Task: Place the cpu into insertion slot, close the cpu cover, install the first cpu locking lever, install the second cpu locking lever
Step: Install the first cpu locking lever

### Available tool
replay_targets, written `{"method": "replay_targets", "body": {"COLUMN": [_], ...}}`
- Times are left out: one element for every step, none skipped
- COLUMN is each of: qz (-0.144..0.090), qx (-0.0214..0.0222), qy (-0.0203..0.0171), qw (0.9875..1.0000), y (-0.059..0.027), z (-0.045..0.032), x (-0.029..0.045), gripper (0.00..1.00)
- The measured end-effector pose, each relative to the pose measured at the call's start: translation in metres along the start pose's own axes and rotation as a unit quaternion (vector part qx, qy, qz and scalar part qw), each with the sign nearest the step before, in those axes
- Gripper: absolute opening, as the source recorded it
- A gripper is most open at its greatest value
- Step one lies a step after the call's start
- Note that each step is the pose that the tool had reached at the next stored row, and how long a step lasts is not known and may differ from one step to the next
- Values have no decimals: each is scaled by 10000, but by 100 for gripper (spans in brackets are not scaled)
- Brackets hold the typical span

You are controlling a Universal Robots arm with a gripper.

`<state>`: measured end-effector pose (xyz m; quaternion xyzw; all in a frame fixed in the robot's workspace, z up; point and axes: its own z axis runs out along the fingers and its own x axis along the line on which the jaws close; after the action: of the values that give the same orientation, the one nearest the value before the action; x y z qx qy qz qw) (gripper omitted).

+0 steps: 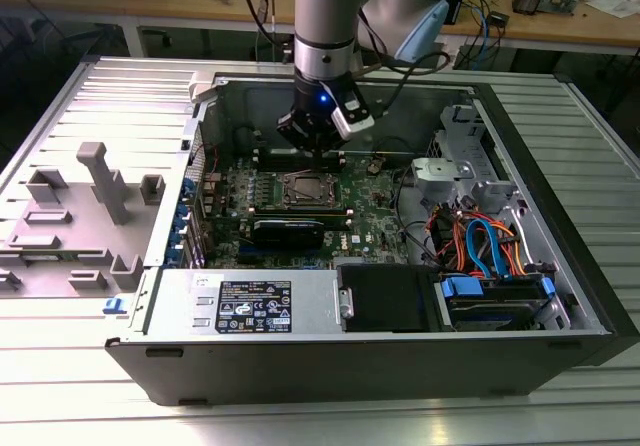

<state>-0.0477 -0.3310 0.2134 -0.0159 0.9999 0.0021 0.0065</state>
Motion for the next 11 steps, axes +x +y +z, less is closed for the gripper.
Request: {"method": "replay_targets", "body": {"qz": [0,0,0,0,0,0,0,0,0,0,0], "qx": [1,1,2,1,2,2,2,2,2,2,2], "qy": [0,0,0,0,0,0,0,0,1,0,1], "qw": [10000,10000,10000,10000,10000,10000,10000,10000,10000,10000,10000], "y": [0,-1,-1,-1,-1,-2,-3,-3,-3,-3,-3], "z": [7,11,16,21,27,38,51,57,62,68,71], "x": [-5,-7,-9,-11,-11,-13,-15,-16,-16,-17,-19], "gripper": [11,11,11,11,11,11,11,11,11,11,11]}}
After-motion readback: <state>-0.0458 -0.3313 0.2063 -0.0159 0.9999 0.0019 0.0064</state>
